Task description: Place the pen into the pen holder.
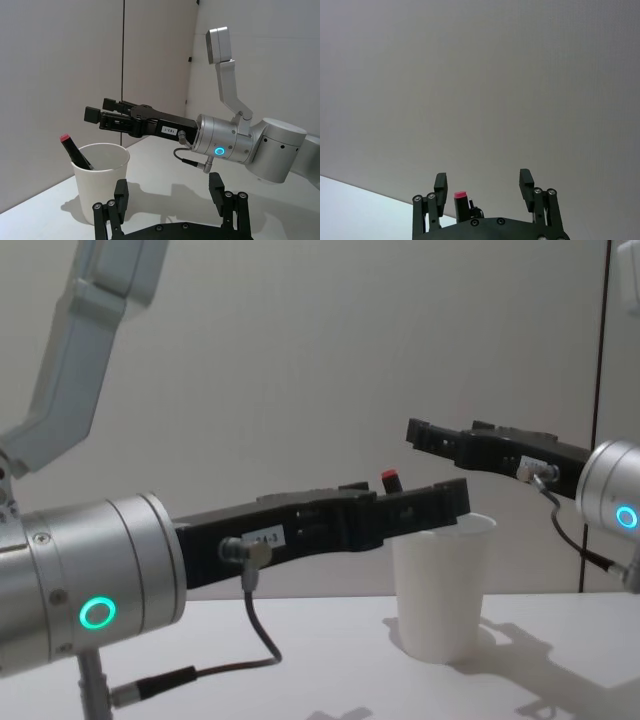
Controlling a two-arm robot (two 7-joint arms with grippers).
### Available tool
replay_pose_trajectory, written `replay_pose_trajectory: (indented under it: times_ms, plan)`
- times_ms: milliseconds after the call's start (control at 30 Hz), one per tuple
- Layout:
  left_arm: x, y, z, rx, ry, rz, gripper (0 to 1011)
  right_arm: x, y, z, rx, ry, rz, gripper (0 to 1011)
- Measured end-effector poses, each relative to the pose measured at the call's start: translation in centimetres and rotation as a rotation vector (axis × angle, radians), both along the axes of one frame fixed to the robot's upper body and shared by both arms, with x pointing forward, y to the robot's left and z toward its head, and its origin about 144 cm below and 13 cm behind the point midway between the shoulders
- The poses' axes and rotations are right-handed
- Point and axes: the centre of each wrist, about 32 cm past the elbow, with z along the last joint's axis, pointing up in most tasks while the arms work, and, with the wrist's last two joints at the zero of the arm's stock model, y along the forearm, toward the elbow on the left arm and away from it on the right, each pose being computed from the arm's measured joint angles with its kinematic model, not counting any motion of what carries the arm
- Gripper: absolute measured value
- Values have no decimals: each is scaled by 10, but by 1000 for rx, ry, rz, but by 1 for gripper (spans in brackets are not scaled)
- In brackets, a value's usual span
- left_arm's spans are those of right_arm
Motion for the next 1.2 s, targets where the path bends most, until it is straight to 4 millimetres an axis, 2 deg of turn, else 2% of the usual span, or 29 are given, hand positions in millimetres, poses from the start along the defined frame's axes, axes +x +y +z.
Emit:
replay_pose_trajectory:
  times_ms: [200,433,800,1200]
  plan:
    - [0,0,0,0,0,0,1001,-3,-4,2,1,-2,-14,1001]
    - [0,0,0,0,0,0,1001,-10,-14,4,3,3,-48,1001]
    - [2,-1,-1,29,-18,44,1001,-17,-16,2,-3,4,-60,1001]
    - [9,-3,-3,130,-93,204,1001,-47,-26,-8,-41,12,-107,1001]
